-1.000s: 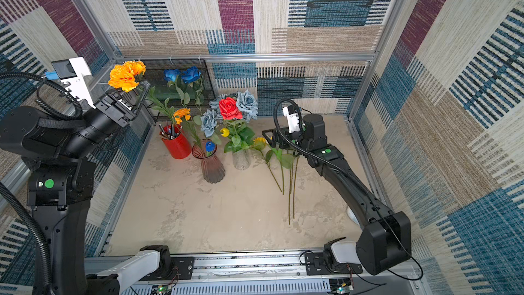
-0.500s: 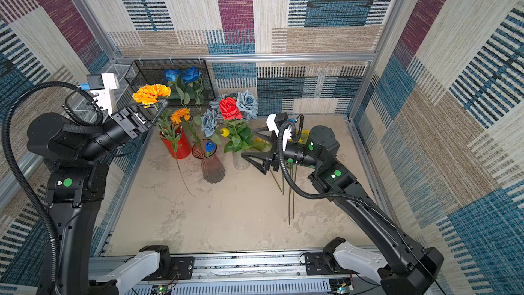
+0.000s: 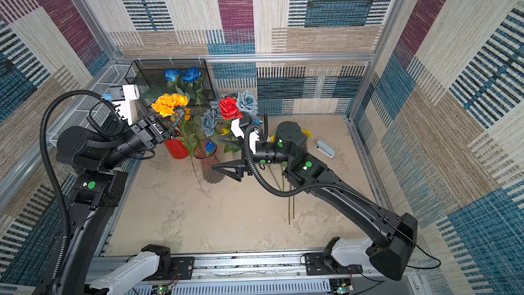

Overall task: Pick out yellow flowers from the vase
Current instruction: Pick up the flower from the vase, then place the flower at the center of the board.

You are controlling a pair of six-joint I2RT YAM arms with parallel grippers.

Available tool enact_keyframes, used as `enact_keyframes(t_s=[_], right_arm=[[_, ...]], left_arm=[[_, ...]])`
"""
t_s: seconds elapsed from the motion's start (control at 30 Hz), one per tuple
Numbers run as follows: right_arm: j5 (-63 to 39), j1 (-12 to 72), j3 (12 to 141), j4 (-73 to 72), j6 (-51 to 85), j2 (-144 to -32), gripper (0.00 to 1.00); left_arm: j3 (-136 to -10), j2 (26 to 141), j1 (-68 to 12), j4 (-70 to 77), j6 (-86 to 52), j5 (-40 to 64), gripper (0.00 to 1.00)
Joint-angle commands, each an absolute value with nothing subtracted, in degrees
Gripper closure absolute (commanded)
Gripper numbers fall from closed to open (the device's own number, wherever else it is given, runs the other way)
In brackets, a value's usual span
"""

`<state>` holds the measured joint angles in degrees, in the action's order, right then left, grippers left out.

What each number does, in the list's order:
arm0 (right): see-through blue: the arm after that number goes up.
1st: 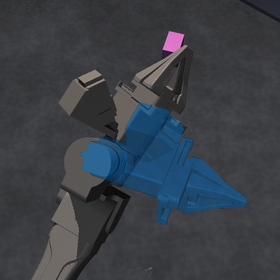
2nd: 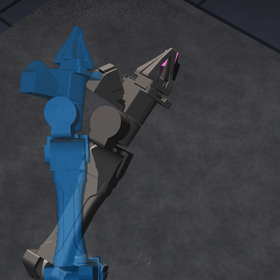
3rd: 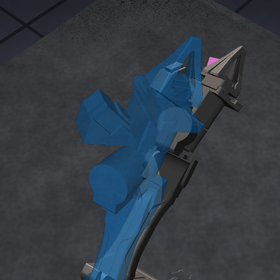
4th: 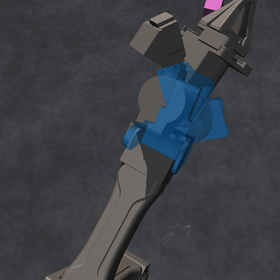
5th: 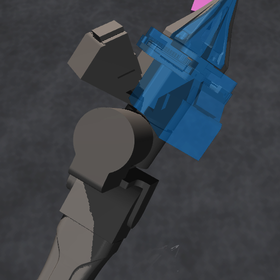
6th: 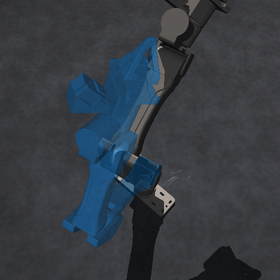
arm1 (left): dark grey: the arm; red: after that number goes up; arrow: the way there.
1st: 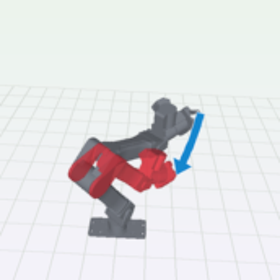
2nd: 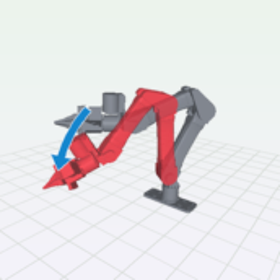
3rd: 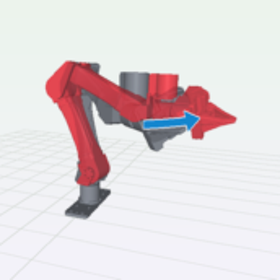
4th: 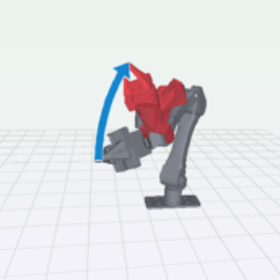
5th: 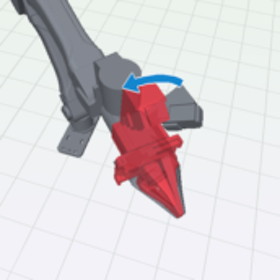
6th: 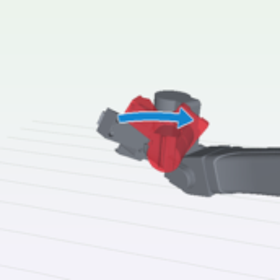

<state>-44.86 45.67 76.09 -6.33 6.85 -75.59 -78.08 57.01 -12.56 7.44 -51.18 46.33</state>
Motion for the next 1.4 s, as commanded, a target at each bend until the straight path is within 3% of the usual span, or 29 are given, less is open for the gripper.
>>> enact_keyframes(t_s=[0.0, 0.13, 0.33, 0.77, 0.8, 0.97, 1.0, 1.1, 1.2, 1.3, 1.37], right_arm=[[-46.71, 46.57, 78.83, -9.27, 7.65, -77.77, 0.03], [-47.77, 48.82, 82.52, -7.45, 7.09, -81.22, 0.0], [-49.21, 51.15, 88.51, -1.54, 5.37, -85.87, 0.16], [-50.03, 51.24, 88.33, -1.66, 5.46, -86.68, 0.95], [-49.91, 51.24, 88.33, -1.56, 5.41, -86.66, 1.0], [-49.43, 51.16, 88.1, -1.45, 5.16, -86.4, 1.0], [-49.18, 51.15, 88.07, -1.4, 4.89, -86.2, 1.0], [-48.3, 50.52, 87.48, -1.7, 5.05, -85.58, 1.0], [-47.99, 49.04, 86.04, -3.02, 6.18, -84.7, 1.0], [-46.67, 47.14, 84.94, -3.62, 7.11, -83.77, 1.0], [-46.1, 45.3, 83.78, -4.46, 8.18, -83.0, 1.0]], left_arm=[[-78.57, 56.69, -15.28, 8.07, -49.17, 45.45, 0.79], [-77.21, 56.59, -18.29, 8.81, -48.33, 45.01, 0.79], [-75.86, 57.19, -21.02, 8.77, -46.11, 43.07, 0.79], [-74.67, 58.17, -23.2, 8.09, -42.87, 40.89, 0.79], [-74.62, 58.27, -23.29, 8.0, -42.75, 40.71, 0.79], [-74.79, 58.43, -23.6, 7.12, -41.52, 40.34, 0.77], [-74.75, 58.33, -23.64, 6.99, -41.32, 40.34, 0.71], [-74.14, 57.68, -23.64, 6.98, -40.91, 39.62, 0.38], [-74.27, 57.09, -23.64, 5.62, -39.91, 39.27, 0.15], [-74.45, 56.71, -23.64, 4.97, -39.24, 40.11, 0.03], [-74.27, 56.25, -23.64, 4.74, -38.74, 40.52, 0.01]])
